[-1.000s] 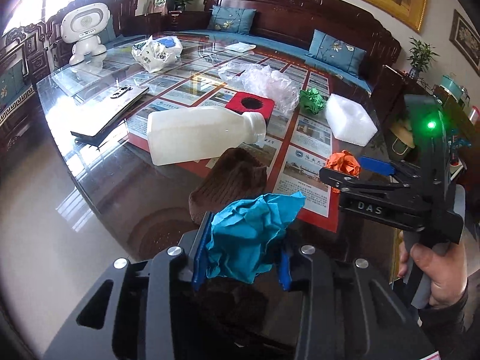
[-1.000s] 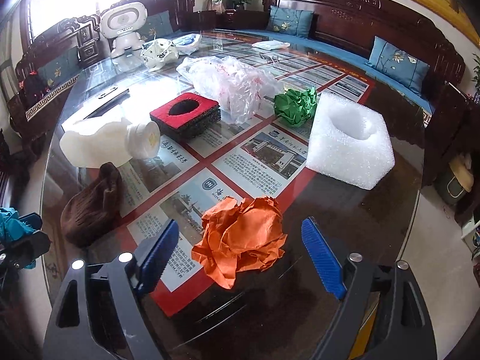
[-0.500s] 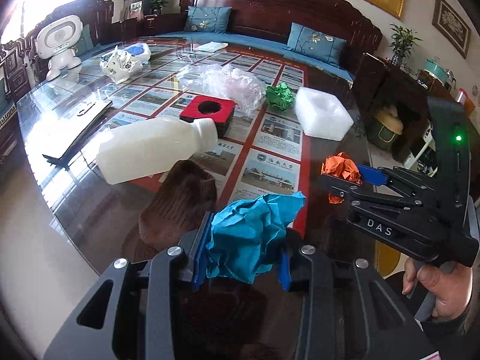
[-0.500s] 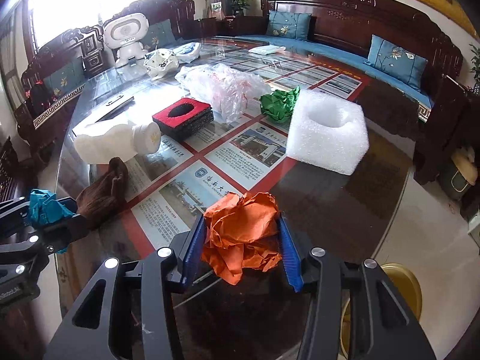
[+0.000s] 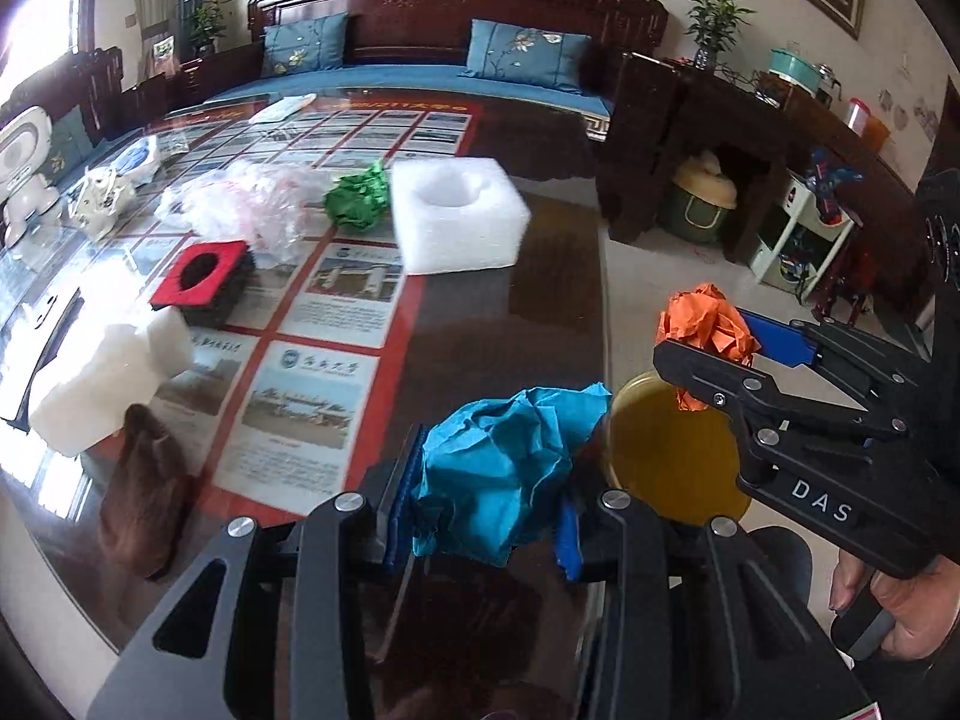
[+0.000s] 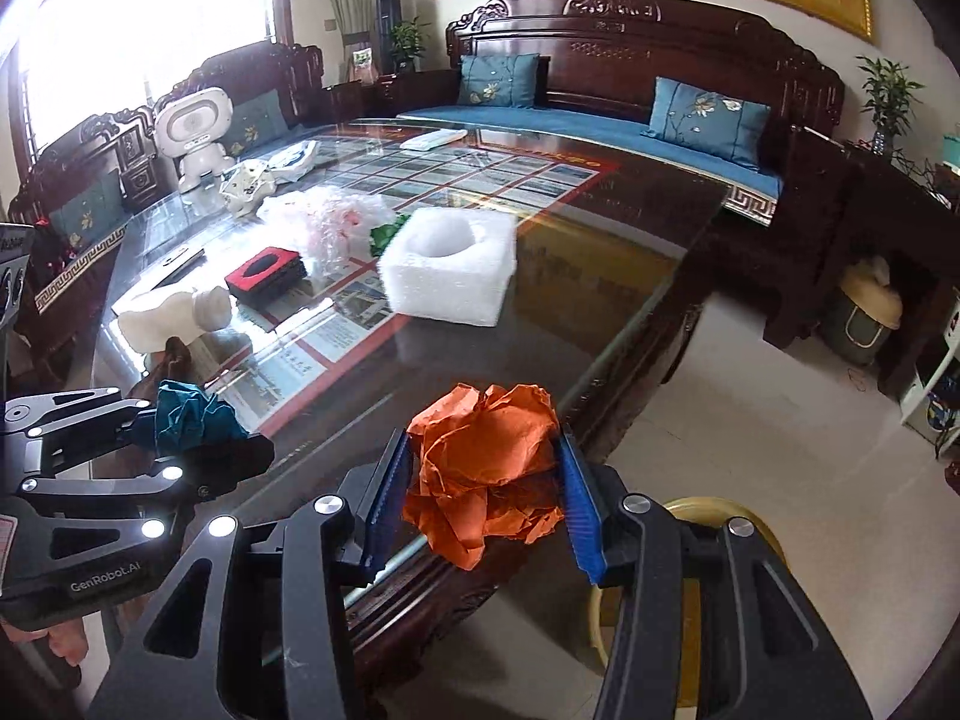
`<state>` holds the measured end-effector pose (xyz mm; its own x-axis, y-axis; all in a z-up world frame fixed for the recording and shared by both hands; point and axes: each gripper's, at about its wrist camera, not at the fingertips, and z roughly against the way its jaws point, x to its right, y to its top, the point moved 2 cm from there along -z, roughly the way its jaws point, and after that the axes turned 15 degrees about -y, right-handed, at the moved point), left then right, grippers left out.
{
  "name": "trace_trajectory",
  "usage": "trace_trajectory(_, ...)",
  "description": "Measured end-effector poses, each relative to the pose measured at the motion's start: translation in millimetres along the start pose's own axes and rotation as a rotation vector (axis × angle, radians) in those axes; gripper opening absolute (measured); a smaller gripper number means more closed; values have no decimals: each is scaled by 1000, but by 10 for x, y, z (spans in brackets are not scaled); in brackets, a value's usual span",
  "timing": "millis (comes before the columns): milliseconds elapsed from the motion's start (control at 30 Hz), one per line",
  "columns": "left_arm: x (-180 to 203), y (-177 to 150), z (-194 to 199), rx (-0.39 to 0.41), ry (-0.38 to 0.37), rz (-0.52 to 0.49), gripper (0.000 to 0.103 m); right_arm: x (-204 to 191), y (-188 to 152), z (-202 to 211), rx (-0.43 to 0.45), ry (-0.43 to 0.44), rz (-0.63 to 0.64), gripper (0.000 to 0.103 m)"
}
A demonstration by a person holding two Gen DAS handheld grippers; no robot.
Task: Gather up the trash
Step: 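Carry both crumpled papers over the yellow bucket and open both grippers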
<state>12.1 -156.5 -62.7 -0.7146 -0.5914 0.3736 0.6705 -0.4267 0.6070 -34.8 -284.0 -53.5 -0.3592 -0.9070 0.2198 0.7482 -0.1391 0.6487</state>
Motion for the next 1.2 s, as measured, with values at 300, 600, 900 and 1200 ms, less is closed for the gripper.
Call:
trace_trajectory(300, 916, 178, -739, -101, -137, -113, 38, 1024, -348, -18, -43, -146, -137, 47)
trace_trajectory(600, 1709, 167, -1623, -227, -205, -177, 37, 1864, -840, -220, -140, -250, -241, 47)
trace_trajectory(900, 2017, -131, -2616, -416, -233, -166, 37, 2310, -1303, -594, -275, -286, -255, 47)
trace_trajectory(1200, 1868, -282, -3038, -503, -177, -144, 38, 2463, -1636, -898, -365, -276, -251, 47)
